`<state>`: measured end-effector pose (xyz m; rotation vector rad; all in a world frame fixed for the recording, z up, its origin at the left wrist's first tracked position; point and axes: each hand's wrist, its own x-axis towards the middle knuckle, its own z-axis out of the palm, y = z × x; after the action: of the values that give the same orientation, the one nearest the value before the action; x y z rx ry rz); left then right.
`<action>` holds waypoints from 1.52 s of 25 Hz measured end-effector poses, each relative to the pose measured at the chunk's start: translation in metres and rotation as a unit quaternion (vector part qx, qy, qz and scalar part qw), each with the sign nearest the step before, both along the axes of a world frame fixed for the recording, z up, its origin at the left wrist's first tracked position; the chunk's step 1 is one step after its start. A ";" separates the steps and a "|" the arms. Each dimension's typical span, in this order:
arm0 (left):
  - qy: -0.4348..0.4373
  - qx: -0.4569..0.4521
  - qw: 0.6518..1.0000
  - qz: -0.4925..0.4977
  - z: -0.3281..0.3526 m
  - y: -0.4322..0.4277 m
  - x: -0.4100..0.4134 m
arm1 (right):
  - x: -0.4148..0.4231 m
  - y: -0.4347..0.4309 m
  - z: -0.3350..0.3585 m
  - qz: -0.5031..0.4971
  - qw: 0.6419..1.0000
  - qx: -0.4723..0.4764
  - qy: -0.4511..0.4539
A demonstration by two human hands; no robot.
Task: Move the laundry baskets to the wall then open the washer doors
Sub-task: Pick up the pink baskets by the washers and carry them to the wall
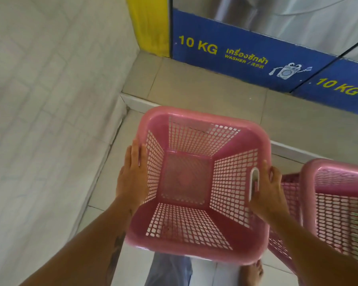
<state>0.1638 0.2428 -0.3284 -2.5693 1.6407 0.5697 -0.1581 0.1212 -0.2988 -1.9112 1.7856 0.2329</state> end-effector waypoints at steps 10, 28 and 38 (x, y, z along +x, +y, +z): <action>0.038 -0.079 0.983 0.160 0.160 0.066 0.006 | 0.032 -0.038 0.165 0.182 0.978 -0.089 -0.042; -0.089 -0.183 0.805 0.557 0.401 0.408 -0.346 | -0.034 0.151 0.380 0.599 0.769 -0.065 -0.213; -0.174 -0.191 0.645 0.719 0.418 0.668 -0.571 | -0.097 0.443 0.411 0.754 0.625 -0.046 -0.198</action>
<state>-0.4075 0.9106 0.0900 -3.3990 -0.7974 -0.4016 -0.2553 0.5642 0.1121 -2.7066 -0.4677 0.2151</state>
